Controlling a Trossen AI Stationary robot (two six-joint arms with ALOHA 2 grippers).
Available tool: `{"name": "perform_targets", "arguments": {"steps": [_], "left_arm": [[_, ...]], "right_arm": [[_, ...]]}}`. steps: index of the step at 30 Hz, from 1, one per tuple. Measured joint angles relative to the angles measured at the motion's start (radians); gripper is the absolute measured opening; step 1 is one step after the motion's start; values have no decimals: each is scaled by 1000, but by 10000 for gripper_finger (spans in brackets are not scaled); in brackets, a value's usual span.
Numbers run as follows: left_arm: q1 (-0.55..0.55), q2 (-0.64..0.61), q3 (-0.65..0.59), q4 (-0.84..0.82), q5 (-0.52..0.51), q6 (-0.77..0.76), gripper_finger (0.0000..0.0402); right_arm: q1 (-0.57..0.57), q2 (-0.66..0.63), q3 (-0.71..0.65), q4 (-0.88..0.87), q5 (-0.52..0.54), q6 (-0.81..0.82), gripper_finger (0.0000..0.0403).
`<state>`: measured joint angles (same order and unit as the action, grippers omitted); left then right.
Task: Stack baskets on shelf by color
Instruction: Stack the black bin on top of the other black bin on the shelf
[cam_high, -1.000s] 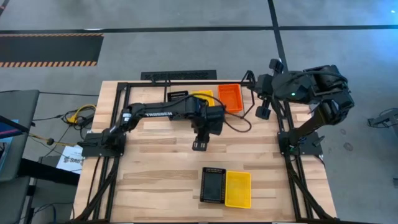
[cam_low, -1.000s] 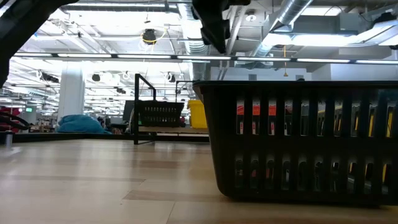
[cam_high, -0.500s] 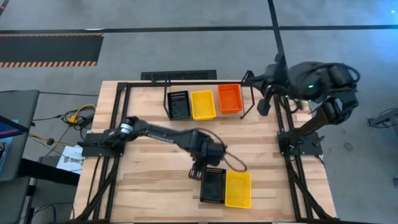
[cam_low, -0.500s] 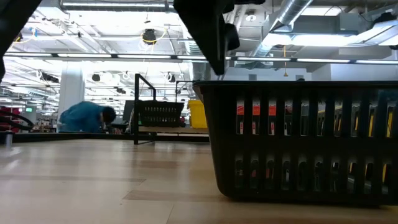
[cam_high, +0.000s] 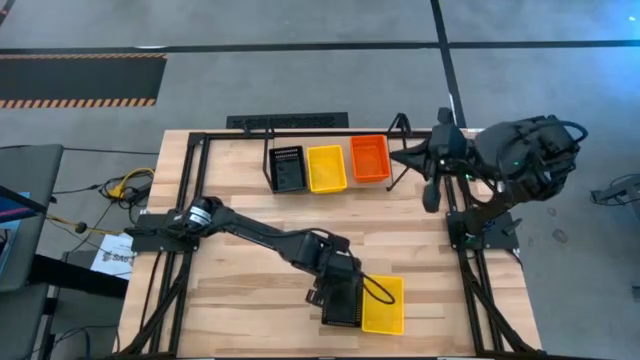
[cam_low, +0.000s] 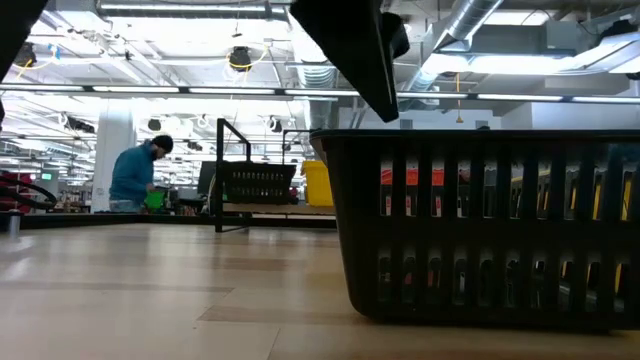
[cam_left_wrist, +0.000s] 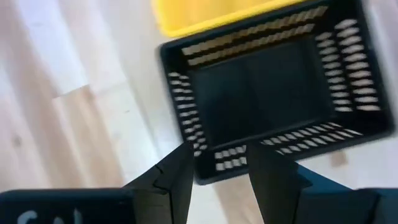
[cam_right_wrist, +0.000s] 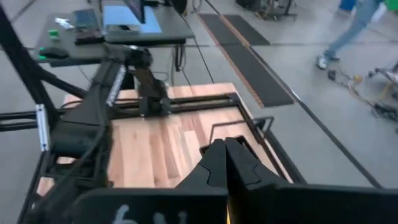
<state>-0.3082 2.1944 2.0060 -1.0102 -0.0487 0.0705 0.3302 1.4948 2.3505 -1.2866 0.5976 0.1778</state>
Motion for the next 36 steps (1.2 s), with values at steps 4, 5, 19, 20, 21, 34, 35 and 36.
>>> {"name": "perform_targets", "arguments": {"steps": [4,5,19,20,21,34,35,36], "left_arm": [[32,0,0,37,-11,-27,135],[42,0,0,49,2,-40,135],[136,0,0,100,0,-316,135],[140,0,0,100,-8,-345,135],[144,0,0,101,-8,-371,135],[157,0,0,31,44,-215,135],[155,0,0,14,43,-206,135],[153,0,0,1,41,-198,135]], "right_arm": [[28,-2,1,39,-1,-62,4],[37,-4,1,55,-12,-77,5],[150,-60,1,90,-51,-169,8],[150,-60,1,90,-51,-182,8],[151,-61,1,90,-51,-199,8],[155,-60,1,88,-51,-282,8],[155,-60,1,87,-52,-284,8],[155,-60,1,86,-52,-284,8]]}}
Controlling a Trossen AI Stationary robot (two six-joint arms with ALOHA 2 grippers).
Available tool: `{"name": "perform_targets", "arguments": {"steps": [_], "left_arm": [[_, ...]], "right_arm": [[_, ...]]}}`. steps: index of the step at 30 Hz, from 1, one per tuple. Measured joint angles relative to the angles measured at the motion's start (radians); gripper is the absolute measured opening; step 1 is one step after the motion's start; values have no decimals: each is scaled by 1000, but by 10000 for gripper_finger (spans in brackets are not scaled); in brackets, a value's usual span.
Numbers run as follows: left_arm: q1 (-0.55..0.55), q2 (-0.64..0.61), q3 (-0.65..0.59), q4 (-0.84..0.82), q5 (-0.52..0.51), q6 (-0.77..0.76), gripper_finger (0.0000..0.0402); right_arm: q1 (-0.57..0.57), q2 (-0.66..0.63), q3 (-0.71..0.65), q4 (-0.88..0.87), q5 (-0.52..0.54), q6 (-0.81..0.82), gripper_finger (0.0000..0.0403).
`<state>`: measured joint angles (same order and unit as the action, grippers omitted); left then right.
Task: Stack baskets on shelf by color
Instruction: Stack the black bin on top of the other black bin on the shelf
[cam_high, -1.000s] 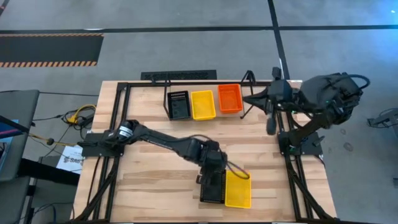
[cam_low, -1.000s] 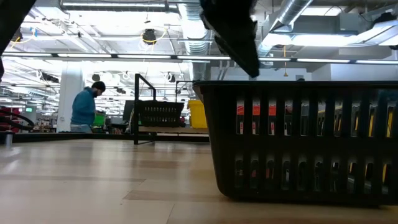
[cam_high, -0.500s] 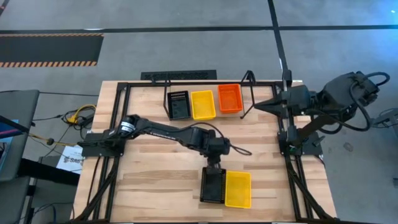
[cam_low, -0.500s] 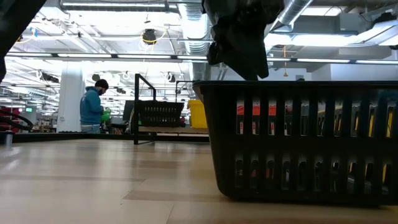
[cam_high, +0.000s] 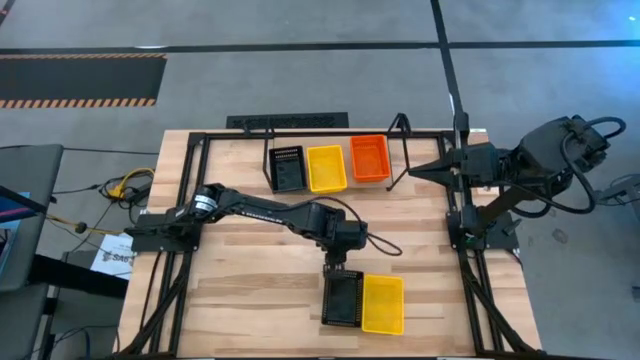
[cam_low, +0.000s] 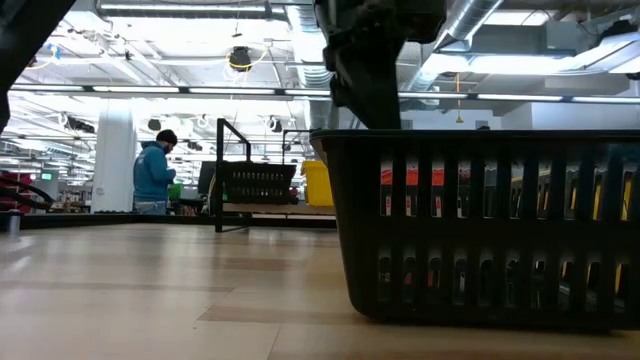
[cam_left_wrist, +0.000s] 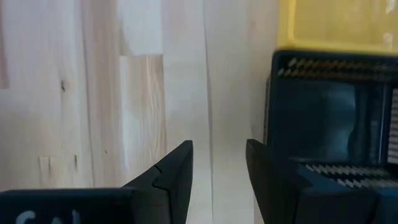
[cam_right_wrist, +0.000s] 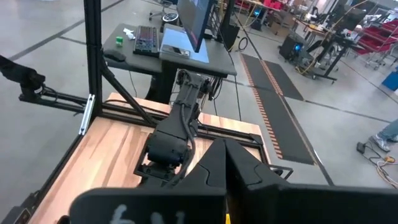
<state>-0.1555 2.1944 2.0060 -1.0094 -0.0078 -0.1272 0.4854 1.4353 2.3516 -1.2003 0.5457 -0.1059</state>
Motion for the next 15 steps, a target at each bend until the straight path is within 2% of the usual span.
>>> {"name": "perform_targets", "arguments": {"steps": [15], "left_arm": [[-28,0,0,-25,30,-6,135]], "right_arm": [[0,0,0,-3,0,0,8]]}}
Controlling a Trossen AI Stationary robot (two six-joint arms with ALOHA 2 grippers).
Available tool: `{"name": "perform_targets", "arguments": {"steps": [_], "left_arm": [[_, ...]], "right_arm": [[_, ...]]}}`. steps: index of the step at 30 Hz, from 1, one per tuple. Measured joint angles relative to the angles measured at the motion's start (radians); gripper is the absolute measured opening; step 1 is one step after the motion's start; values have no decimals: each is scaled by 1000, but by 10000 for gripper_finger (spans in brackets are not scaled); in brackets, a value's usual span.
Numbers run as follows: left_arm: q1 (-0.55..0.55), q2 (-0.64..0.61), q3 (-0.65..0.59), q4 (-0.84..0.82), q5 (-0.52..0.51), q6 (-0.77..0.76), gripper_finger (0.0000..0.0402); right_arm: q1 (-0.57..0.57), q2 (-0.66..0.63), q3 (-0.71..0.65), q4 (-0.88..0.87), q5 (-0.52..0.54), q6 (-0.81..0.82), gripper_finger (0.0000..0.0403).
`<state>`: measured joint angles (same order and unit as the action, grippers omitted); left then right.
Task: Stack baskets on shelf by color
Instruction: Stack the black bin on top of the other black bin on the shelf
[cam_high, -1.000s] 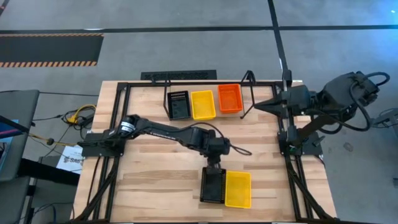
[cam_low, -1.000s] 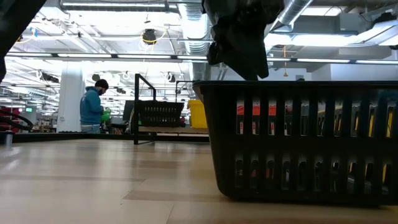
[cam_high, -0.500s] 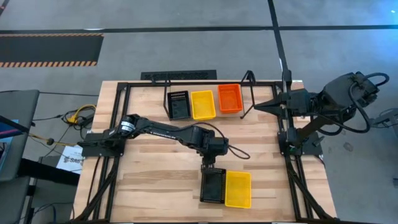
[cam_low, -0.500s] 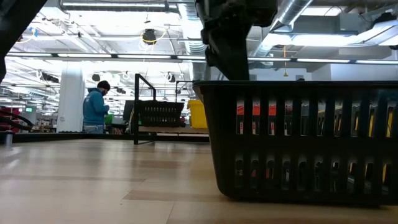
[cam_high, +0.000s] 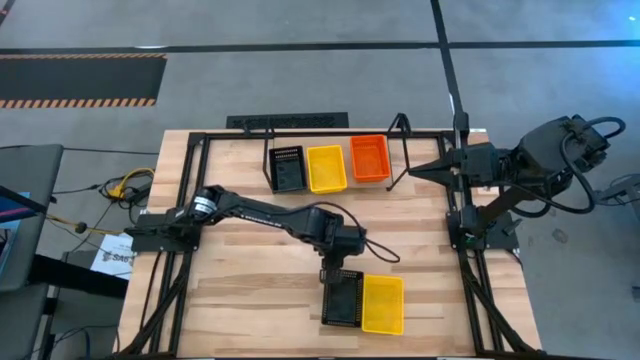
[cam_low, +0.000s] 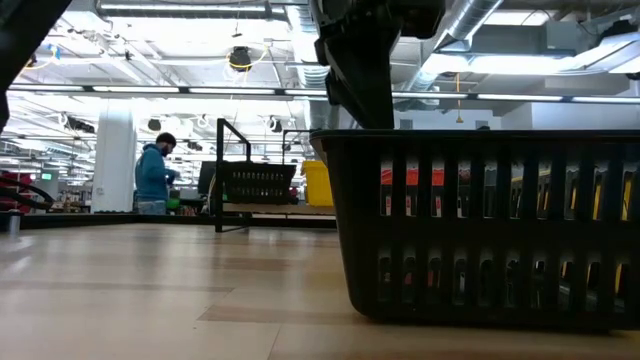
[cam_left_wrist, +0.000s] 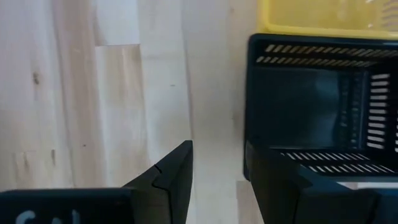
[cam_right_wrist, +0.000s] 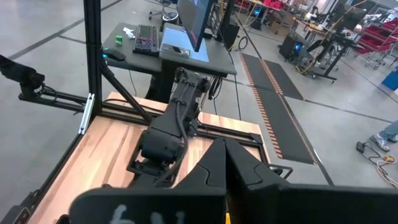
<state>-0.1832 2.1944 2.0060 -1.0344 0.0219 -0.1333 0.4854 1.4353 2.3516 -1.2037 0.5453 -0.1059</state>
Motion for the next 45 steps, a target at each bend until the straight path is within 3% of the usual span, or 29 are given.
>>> {"name": "perform_targets", "arguments": {"steps": [12,24,27,31,34,45], "left_arm": [[-41,114,-2,-5,29,8,135],[-35,129,-1,13,45,15,131],[-35,132,-1,19,40,18,101],[-34,148,-1,16,60,18,17],[-34,148,0,10,60,39,5],[-8,53,284,-438,-137,38,0]], "right_arm": [[-1,0,0,0,0,0,8],[-1,0,0,0,0,1,8],[-1,0,0,0,0,1,8],[-1,0,0,0,0,1,8],[-1,0,0,0,0,1,8],[-1,0,0,-47,1,1,8]]}}
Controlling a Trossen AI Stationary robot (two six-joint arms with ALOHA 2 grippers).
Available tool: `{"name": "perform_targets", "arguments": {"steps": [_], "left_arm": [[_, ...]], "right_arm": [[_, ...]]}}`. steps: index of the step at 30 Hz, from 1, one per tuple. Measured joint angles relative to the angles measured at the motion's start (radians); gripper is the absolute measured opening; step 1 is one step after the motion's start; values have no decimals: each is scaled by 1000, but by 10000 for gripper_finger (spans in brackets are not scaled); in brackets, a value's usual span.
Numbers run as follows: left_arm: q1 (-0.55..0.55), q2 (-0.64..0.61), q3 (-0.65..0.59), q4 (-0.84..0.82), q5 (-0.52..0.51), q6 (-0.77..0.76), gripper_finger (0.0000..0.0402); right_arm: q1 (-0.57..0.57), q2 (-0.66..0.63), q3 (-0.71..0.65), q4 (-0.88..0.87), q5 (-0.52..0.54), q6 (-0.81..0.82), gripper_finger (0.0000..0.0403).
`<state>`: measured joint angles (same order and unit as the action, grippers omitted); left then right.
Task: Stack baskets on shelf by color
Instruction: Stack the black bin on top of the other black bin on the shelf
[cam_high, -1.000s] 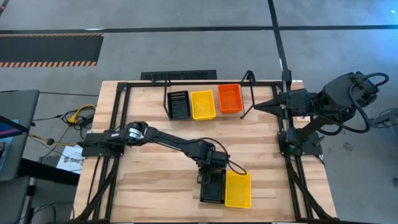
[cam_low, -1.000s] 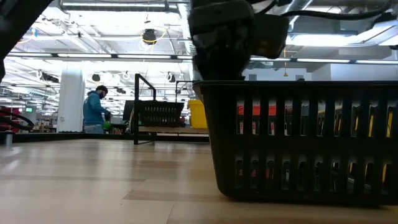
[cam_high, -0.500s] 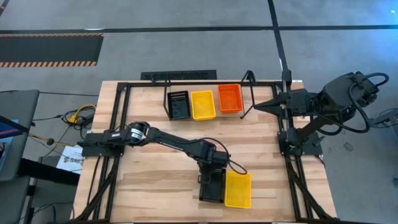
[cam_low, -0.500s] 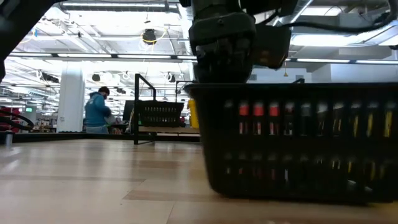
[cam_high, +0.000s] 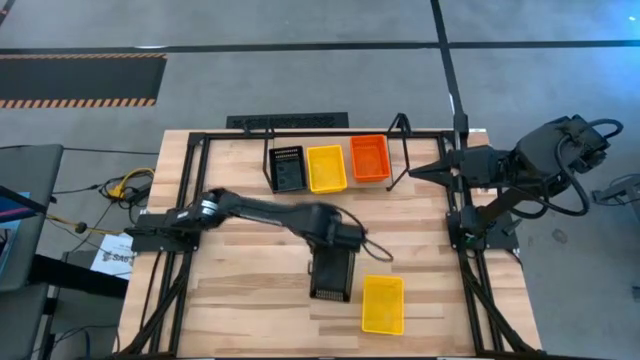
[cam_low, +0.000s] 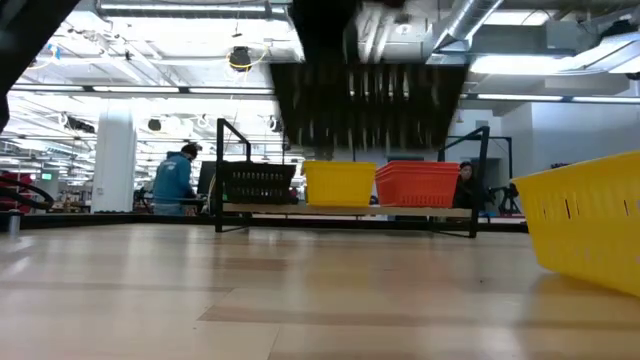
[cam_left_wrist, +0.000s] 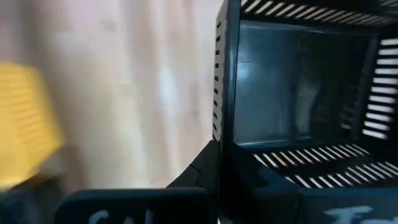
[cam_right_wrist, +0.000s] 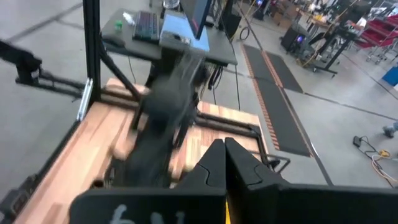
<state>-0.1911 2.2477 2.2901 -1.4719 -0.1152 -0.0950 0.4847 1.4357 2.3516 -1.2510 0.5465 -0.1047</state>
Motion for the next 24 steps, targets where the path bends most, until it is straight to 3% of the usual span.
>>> {"name": "perform_targets", "arguments": {"steps": [3,8,14,20,24], "left_arm": [[21,-65,69,-73,-43,-7,0],[112,-217,29,-101,-62,-89,0],[256,-361,28,-99,-159,-63,0],[446,-410,28,-100,-157,98,0],[574,-396,27,-100,-49,255,0]], "right_arm": [[0,0,0,-19,0,0,8],[0,0,0,-58,0,0,8],[-2,0,0,-74,1,0,8],[-10,0,0,-82,6,18,8],[-35,0,0,-80,8,32,8]]}}
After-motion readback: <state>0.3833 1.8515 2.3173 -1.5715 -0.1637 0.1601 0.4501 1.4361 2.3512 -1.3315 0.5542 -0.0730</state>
